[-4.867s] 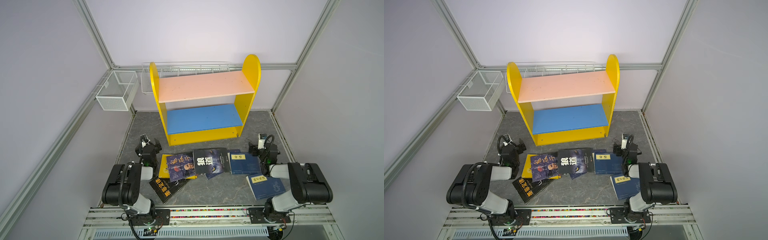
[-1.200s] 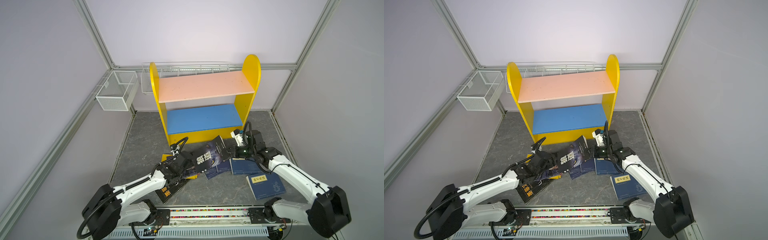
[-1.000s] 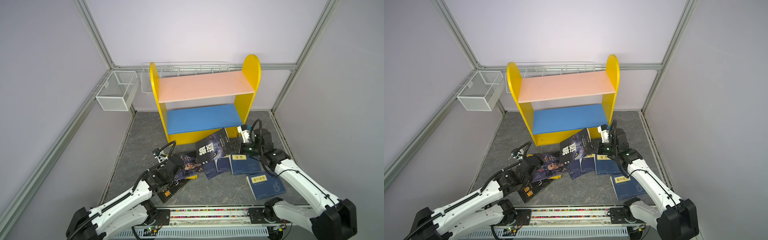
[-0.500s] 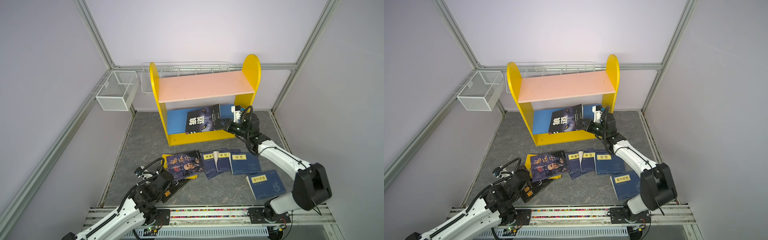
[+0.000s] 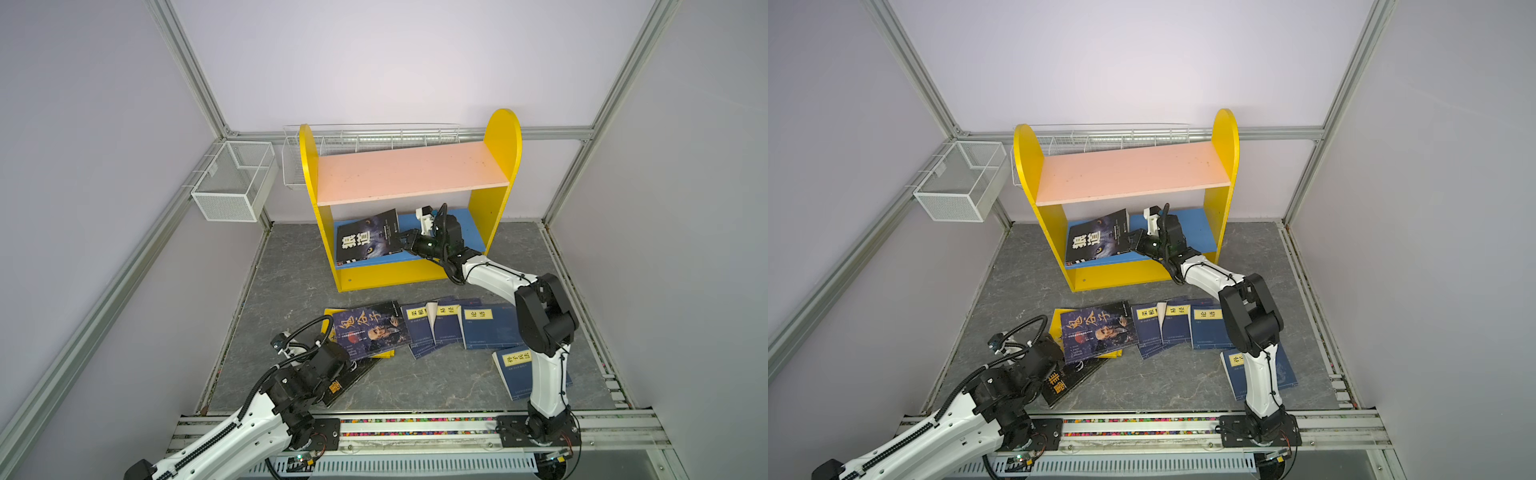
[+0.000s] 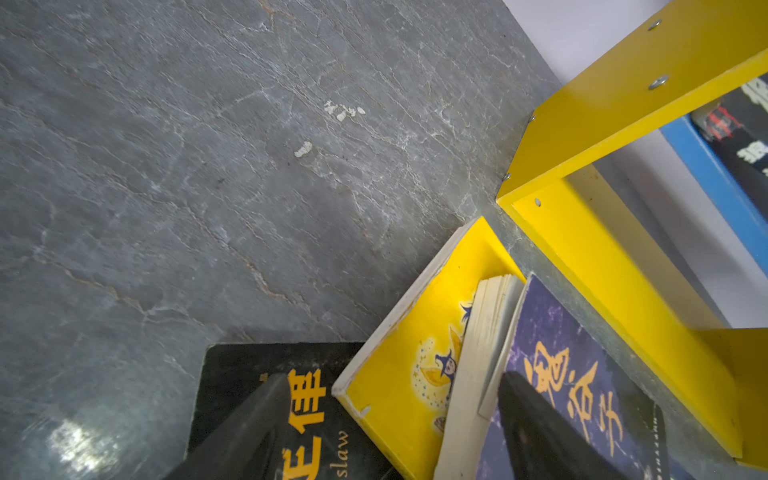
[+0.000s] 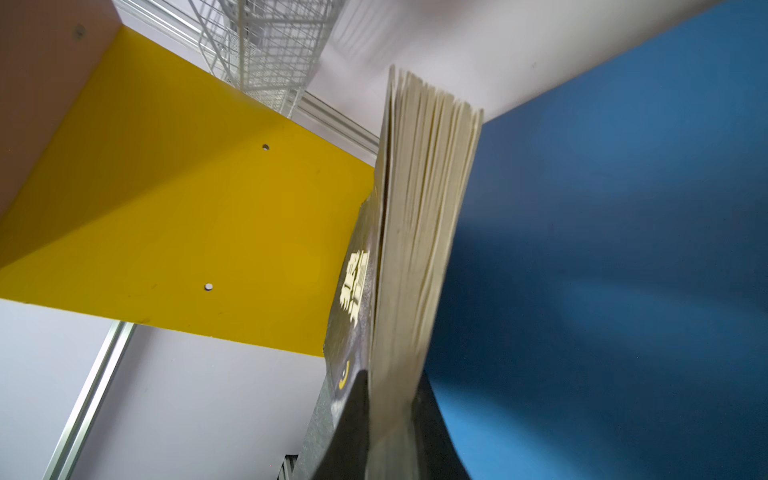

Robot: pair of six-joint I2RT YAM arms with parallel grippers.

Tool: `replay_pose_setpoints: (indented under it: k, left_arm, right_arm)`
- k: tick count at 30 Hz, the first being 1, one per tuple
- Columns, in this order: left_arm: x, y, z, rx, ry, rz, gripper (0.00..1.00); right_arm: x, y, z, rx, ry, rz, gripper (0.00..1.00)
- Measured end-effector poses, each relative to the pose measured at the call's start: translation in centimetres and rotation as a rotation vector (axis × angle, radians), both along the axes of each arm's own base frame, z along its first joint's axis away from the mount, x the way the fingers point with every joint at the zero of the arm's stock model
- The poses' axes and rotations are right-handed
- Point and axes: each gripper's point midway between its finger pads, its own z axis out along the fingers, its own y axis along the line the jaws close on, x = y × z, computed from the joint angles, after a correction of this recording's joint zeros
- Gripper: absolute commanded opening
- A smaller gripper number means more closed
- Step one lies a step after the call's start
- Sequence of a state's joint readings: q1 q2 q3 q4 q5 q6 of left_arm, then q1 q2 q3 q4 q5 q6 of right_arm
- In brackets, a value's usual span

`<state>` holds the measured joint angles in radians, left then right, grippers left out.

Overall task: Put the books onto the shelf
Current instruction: 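Lower the black book onto the blue shelf and open right gripper, then move right gripper back to the purple book and grasp its edge beside left gripper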

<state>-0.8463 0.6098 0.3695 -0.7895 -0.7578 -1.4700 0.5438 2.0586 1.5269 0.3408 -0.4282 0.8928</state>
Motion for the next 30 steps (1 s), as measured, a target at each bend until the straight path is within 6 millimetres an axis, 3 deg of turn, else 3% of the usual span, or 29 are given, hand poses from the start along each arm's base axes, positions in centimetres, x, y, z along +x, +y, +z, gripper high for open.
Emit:
replay_pose_setpoints:
  k: [4, 6, 10, 14, 18, 25, 30]
  left_arm:
    - [0.2, -0.3, -0.2, 0.02, 0.016, -0.014, 0.8]
    - [0.4, -0.6, -0.1, 0.026, 0.018, -0.026, 0.8]
    - [0.7, -1.2, 0.1, 0.026, 0.014, -0.054, 0.8]
    - [1.0, -1.9, 0.2, 0.028, 0.012, -0.083, 0.8]
    - [1.3, -2.5, 0.2, 0.032, 0.017, -0.108, 0.8]
    - [2.1, -3.7, 1.4, 0.038, 0.002, -0.157, 0.8]
    - [2.6, -4.6, 1.4, 0.041, 0.011, -0.179, 0.79]
  right_arm:
    - [0.2, 0.1, -0.8, -0.008, 0.02, -0.003, 0.07]
    - [0.3, 0.1, -0.8, -0.018, 0.019, -0.007, 0.12]
    - [0.4, 0.1, -0.9, -0.057, 0.008, -0.023, 0.44]
    - [0.0, 0.3, -2.7, -0.152, 0.013, -0.052, 0.7]
    - [-0.7, -0.3, -1.8, -0.25, -0.025, -0.101, 0.94]
    - [-1.4, -4.8, 0.6, -0.441, -0.121, -0.219, 0.94]
    - [-6.3, -7.7, 2.3, -0.484, -0.176, -0.17, 0.91]
